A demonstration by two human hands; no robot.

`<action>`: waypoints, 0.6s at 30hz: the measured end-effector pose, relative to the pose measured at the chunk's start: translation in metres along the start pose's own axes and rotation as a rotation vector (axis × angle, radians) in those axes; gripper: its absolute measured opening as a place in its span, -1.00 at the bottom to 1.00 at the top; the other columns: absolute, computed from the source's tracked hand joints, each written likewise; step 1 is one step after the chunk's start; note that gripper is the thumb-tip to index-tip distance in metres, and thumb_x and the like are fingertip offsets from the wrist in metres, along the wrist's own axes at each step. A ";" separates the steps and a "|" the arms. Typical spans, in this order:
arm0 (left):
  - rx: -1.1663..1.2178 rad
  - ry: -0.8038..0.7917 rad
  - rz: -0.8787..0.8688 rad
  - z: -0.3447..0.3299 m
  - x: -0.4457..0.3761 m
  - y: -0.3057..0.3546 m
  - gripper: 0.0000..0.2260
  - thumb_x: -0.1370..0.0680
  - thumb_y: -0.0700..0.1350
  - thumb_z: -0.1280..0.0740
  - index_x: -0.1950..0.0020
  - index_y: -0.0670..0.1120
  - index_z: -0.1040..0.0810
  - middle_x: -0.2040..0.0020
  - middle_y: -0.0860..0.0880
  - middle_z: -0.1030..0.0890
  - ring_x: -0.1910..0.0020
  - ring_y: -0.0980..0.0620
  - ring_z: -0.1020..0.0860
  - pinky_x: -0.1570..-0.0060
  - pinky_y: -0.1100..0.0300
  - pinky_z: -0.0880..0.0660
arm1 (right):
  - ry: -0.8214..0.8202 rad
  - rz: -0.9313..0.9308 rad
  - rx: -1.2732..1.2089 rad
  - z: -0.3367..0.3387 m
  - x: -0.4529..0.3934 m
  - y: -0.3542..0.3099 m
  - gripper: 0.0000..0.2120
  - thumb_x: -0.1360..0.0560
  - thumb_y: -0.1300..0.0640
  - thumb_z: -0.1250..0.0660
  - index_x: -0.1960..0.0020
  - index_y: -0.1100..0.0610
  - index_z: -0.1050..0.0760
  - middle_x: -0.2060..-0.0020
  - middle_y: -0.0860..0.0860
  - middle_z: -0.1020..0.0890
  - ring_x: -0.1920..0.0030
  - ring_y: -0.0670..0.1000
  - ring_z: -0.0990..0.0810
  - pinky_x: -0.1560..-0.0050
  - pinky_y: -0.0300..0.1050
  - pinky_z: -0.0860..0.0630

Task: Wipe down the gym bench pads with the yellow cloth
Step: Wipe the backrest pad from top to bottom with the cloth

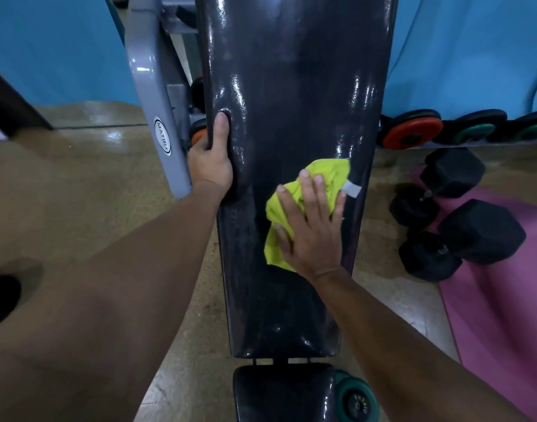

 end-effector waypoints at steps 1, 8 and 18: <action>-0.001 0.002 0.001 0.000 0.000 -0.001 -0.55 -0.53 0.39 -0.23 0.15 0.06 -0.67 0.08 0.09 -0.72 0.01 0.18 -0.64 -0.17 0.25 -0.52 | 0.016 -0.052 0.003 0.001 -0.003 0.006 -0.47 -0.64 -0.12 -0.12 -0.57 0.03 -0.33 -0.60 0.19 -0.21 -0.63 0.22 -0.09 -0.54 0.47 0.04; -0.016 0.005 -0.017 -0.002 0.000 0.005 -0.57 -0.57 0.35 -0.23 0.05 0.05 -0.67 0.02 0.10 -0.70 0.00 0.23 -0.61 -0.19 0.28 -0.48 | -0.031 -0.063 -0.039 0.000 -0.001 -0.013 -0.45 -0.65 -0.12 -0.12 -0.59 0.05 -0.30 -0.61 0.22 -0.17 -0.63 0.27 -0.09 -0.50 0.52 -0.03; -0.024 0.010 -0.003 -0.003 0.002 0.001 -0.50 -0.56 0.38 -0.21 -0.05 0.00 -0.69 0.05 0.12 -0.71 0.00 0.24 -0.62 -0.11 0.37 -0.46 | 0.034 -0.306 -0.087 0.005 0.015 0.029 -0.43 -0.66 -0.11 -0.09 -0.59 0.12 -0.25 -0.60 0.31 -0.11 -0.63 0.32 0.00 -0.50 0.52 -0.01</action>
Point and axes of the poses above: each hand's wrist, its own x-axis away from the middle knuckle, its own z-axis out of the back of the hand, y = z × x, the point moved 4 cm from there along -x, towards the middle knuckle
